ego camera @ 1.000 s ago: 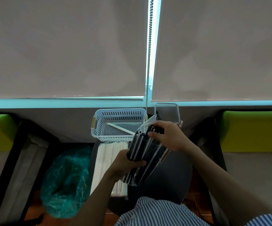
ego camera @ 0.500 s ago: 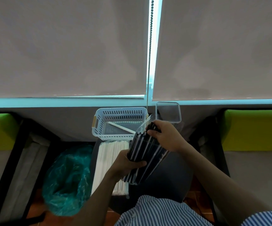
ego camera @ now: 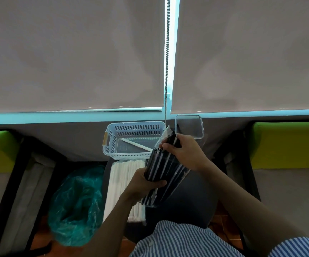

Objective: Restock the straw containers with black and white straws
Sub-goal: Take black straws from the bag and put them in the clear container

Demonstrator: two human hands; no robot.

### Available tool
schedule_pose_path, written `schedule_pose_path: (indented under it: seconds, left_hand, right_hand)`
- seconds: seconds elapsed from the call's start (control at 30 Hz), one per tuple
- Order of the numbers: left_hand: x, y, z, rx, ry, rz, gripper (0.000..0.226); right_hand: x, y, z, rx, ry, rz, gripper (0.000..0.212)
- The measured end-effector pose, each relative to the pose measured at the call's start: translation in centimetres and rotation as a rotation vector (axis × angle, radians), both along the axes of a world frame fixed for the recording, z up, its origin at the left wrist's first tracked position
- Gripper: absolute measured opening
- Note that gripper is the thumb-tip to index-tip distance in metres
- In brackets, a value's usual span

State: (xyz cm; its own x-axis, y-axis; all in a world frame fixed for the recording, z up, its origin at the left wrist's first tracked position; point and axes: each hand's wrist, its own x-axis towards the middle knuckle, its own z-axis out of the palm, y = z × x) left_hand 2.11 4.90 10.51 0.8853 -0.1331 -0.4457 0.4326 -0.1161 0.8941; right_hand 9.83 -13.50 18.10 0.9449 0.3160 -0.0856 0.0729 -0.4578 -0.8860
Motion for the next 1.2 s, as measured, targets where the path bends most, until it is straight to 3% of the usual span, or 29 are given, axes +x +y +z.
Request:
schedule_pose_path:
  seconds: [0.5, 0.93, 1.2]
  left_hand:
    - [-0.2, 0.3, -0.2, -0.011, -0.020, 0.030, 0.037]
    - [-0.5, 0.0, -0.6, 0.005, -0.052, 0.069, 0.023]
    - [-0.9, 0.8, -1.6, 0.006, -0.062, 0.119, 0.016]
  right_hand:
    - [0.2, 0.5, 2.2, 0.447, 0.144, -0.216, 0.012]
    - [1.2, 0.7, 2.6, 0.241, 0.106, -0.142, 0.010]
    - [2.2, 0.4, 5.0, 0.454, 0.112, -0.267, 0.005]
